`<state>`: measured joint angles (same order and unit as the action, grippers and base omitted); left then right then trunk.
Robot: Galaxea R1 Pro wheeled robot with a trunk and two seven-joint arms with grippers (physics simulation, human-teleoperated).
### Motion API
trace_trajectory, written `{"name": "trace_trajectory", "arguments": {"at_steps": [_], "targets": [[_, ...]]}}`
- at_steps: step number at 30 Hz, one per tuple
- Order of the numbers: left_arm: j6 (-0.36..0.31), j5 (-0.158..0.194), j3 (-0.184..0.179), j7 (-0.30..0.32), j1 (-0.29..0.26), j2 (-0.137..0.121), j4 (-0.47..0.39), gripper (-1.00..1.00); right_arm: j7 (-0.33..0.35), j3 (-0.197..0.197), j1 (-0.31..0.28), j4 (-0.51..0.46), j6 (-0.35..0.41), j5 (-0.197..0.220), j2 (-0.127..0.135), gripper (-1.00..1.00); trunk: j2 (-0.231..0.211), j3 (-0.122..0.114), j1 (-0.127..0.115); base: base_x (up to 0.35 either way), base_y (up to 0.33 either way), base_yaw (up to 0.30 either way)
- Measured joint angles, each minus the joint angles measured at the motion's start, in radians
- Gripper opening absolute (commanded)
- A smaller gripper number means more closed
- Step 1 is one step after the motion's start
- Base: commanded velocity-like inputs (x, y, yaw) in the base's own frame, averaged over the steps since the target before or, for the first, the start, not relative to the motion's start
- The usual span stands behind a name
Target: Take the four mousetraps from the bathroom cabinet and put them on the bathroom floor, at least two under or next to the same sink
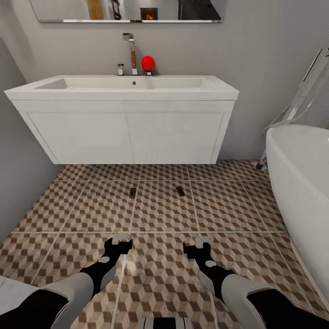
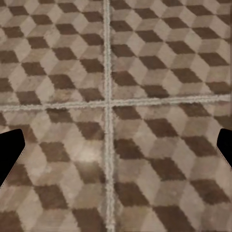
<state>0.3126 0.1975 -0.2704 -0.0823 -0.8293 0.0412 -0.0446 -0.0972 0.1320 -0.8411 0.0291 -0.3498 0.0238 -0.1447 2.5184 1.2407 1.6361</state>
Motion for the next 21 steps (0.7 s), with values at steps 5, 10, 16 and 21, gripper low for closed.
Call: {"name": "trace_trajectory", "arguments": {"at_steps": [5,10,16,21], "targets": [[0.000,0.000,0.000,0.000,0.000,0.000,-0.001,1.00,0.000,0.001,0.000,0.000,0.000,0.000,0.002,1.00,-0.001,-0.019,-0.002,0.000,0.000,0.000],[0.000,0.000,0.000,0.000,0.000,0.001,-0.001,1.00,0.000,0.001,0.000,0.000,0.001,0.000,0.001,1.00,-0.002,-0.039,-0.004,0.000,0.000,0.000],[0.000,0.000,0.000,0.000,0.000,0.001,-0.002,1.00,-0.005,0.001,0.000,0.000,0.001,0.000,-0.001,1.00,-0.004,-0.062,-0.007,0.000,0.000,0.000],[0.000,0.000,0.000,0.000,0.000,0.001,-0.002,1.00,-0.020,0.001,0.000,0.000,0.000,0.000,-0.002,1.00,-0.005,-0.081,-0.009,0.000,0.000,0.000]]}}
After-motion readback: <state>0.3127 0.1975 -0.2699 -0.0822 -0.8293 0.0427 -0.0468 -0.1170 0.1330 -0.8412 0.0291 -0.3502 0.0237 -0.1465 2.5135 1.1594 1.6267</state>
